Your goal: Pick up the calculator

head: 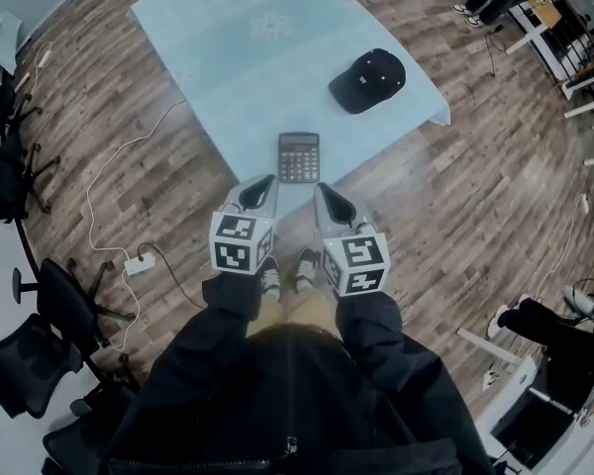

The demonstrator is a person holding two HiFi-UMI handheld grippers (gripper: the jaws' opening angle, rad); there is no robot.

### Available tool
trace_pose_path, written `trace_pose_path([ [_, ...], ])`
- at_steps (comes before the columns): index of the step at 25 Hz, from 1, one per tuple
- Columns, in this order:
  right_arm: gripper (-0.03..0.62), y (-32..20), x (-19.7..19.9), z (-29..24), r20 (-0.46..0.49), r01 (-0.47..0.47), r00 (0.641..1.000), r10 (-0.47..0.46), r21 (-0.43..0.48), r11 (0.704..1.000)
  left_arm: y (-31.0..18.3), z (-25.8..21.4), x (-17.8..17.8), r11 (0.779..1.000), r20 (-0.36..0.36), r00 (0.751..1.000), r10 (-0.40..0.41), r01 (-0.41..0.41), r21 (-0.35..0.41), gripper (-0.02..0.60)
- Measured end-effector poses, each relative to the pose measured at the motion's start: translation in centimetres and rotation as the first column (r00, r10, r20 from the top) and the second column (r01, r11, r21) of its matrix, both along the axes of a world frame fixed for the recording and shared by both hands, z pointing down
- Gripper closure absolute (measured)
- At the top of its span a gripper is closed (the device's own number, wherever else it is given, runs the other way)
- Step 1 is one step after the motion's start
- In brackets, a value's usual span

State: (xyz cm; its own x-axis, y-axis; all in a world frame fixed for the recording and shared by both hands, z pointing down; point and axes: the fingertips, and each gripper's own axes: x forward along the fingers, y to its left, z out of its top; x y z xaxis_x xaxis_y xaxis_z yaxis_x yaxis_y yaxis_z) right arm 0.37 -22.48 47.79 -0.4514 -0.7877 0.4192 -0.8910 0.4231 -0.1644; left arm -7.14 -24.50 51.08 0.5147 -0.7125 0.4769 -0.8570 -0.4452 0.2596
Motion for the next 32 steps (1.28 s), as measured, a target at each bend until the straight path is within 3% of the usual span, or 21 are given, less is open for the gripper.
trace_pose_path([
  [21, 0.594, -7.5, 1.4, 11.3, -0.001, 0.047, 0.999, -0.048, -0.232, 0.972, -7.1, 13.4, 0.5, 0.975, 0.066, 0.997, -0.025, 0.039, -0.220, 0.583],
  [32, 0.594, -10.8, 2.0, 15.7, 0.017, 0.028, 1.000, -0.024, -0.310, 0.950, -10.4, 17.7, 0.2, 0.964, 0.099, 0.995, -0.004, 0.030, -0.263, 0.583],
])
